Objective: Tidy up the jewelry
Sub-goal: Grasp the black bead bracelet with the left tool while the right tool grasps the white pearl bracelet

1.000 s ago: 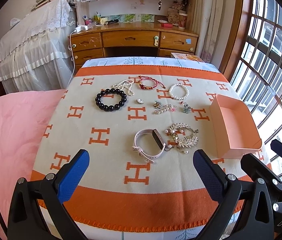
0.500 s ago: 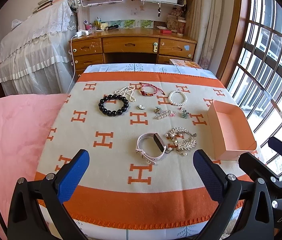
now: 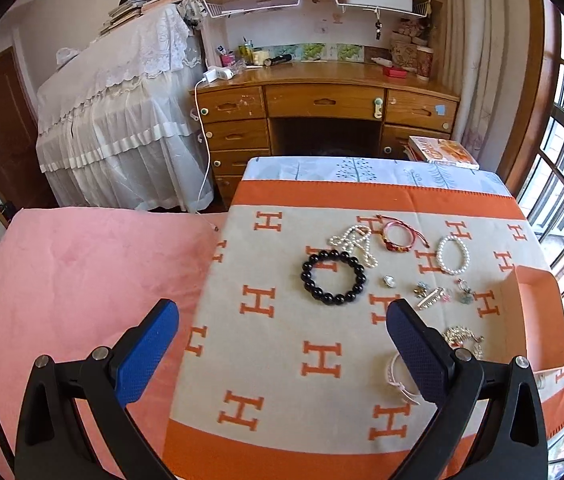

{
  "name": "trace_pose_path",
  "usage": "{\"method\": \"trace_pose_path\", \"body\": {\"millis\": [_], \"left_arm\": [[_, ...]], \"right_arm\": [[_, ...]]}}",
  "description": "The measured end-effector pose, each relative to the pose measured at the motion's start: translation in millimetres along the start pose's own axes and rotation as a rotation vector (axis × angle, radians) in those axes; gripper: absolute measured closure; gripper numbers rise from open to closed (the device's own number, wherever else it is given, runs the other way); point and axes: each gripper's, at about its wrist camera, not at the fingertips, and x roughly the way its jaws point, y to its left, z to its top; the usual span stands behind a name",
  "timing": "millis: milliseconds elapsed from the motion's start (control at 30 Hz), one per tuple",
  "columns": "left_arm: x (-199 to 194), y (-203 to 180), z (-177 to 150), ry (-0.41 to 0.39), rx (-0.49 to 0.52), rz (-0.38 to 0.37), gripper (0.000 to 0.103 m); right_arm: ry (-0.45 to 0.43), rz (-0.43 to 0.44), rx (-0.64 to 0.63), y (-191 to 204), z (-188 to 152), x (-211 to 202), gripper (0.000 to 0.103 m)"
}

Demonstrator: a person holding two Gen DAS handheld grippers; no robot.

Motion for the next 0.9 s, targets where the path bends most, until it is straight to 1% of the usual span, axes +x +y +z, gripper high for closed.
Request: {"method": "trace_pose_path", "body": {"millis": [100, 167, 300, 367, 400, 433, 467, 500, 533, 600, 733, 767, 800, 833, 867, 900], "left_arm": [[20.2, 9.7, 18.6, 0.033, -0.002, 0.004, 0.001], [40.7, 11.7, 27.7, 0.063, -0.004, 0.006, 0.001], [101.5, 8.8, 35.5, 0.163, 0.002, -0.007, 0.001], [132.3, 4.2, 31.4, 0.219, 0.004, -0.009, 0.001], [148.5, 1.7, 29.2, 0.253, 0.005, -0.021, 0.002], [165.1, -1.1, 26.0, 0.290, 0.004, -0.036, 0.006], [178.9, -4.7, 20.8, 0.323, -0.001, -0.049, 0.008], [193.1, -6.9, 18.4, 0.360, -0.006, -0.064, 0.008], [205.1, -9.5, 15.8, 0.385, -0.013, -0.072, 0.009], [220.8, -12.6, 13.3, 0.410, -0.016, -0.073, 0.011], [237.7, -22.3, 11.2, 0.426, 0.007, -0.082, 0.012], [241.7, -24.6, 12.0, 0.425, 0.014, -0.081, 0.012], [244.2, -26.3, 12.4, 0.427, 0.020, -0.078, 0.013], [247.0, -27.5, 12.6, 0.430, 0.023, -0.078, 0.015], [248.2, -26.7, 13.4, 0.439, 0.024, -0.079, 0.018], [250.1, -26.9, 12.8, 0.450, 0.025, -0.082, 0.027]], "right_arm": [[0.045, -0.023, 0.003, -7.4, 32.5, 25.6, 0.008], [0.084, -0.041, 0.015, -12.6, 47.3, 48.9, 0.009], [0.210, -0.064, 0.039, -28.3, 66.6, 109.1, 0.022], [0.278, -0.069, 0.071, -37.7, 67.1, 140.8, 0.029], [0.312, -0.067, 0.088, -42.1, 64.4, 155.0, 0.034], [0.351, -0.064, 0.105, -46.3, 62.1, 171.1, 0.039], [0.389, -0.063, 0.117, -49.5, 59.5, 186.6, 0.041], [0.421, -0.064, 0.123, -51.4, 56.0, 200.7, 0.046], [0.446, -0.067, 0.124, -52.8, 53.1, 212.5, 0.051], [0.493, -0.077, 0.128, -53.8, 46.7, 233.6, 0.055], [0.535, -0.096, 0.119, -52.6, 38.0, 258.9, 0.064], [0.540, -0.106, 0.109, -50.6, 36.4, 262.0, 0.065], [0.511, -0.121, 0.086, -47.4, 37.9, 260.9, 0.066], [0.520, -0.124, 0.074, -44.2, 36.4, 262.3, 0.068], [0.514, -0.132, 0.068, -41.8, 34.7, 261.5, 0.073], [0.515, -0.144, 0.063, -40.1, 33.6, 260.9, 0.078]]}}
